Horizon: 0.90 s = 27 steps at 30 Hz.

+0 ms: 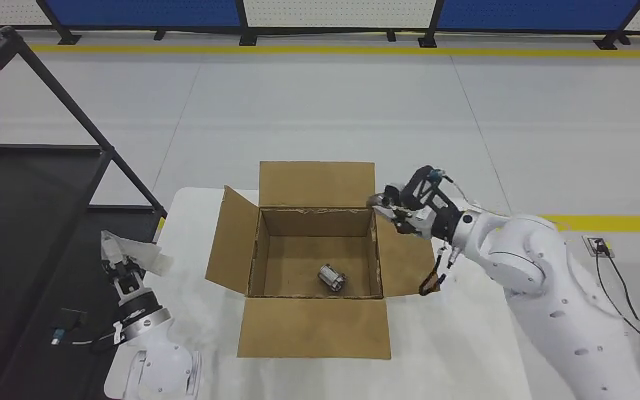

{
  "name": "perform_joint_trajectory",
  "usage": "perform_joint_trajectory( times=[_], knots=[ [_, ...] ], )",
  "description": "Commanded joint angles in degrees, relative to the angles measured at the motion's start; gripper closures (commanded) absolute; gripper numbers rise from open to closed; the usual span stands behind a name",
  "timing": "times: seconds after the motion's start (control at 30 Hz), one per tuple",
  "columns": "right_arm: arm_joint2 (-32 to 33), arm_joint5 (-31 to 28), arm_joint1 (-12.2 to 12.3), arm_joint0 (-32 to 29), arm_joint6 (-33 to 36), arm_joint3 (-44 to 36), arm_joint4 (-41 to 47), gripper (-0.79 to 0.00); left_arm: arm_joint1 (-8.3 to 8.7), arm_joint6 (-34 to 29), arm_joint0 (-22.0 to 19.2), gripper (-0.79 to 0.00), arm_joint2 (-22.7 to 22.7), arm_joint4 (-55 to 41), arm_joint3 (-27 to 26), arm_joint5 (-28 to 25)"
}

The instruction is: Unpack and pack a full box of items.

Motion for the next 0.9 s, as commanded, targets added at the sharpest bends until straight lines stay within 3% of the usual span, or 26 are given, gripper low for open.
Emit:
perform_joint_trajectory(
  times=[0.0, 0.17, 0.37, 0.57, 0.87],
  knots=[
    [-6.96, -0.81, -1.87, 4.96, 1.87, 3.83, 1.04, 0.000, 0.02, -0.10, 0.23, -0.785, -0.31, -0.29, -0.04, -0.18],
    [-20.36, 0.07, -7.62, 14.06, 3.70, 14.50, 1.67, 0.000, 0.08, -0.34, 0.62, -0.785, -0.96, -0.99, -0.31, -0.74],
    [-31.22, 1.74, -15.16, 20.23, 2.54, 26.37, 2.60, 0.000, 0.16, -0.78, 0.94, -0.785, -1.85, -1.87, -0.09, -1.31],
    [-37.62, 3.63, -22.31, 23.51, 1.12, 38.05, 1.76, 0.000, 0.22, -1.16, 1.48, -0.785, -2.50, -2.49, -0.36, -1.79],
    [-41.50, 3.88, -31.43, 25.64, -0.74, 54.18, 2.18, 0.000, 0.34, -1.66, 2.49, -0.785, -3.75, -3.42, -0.78, -2.50]
  ],
)
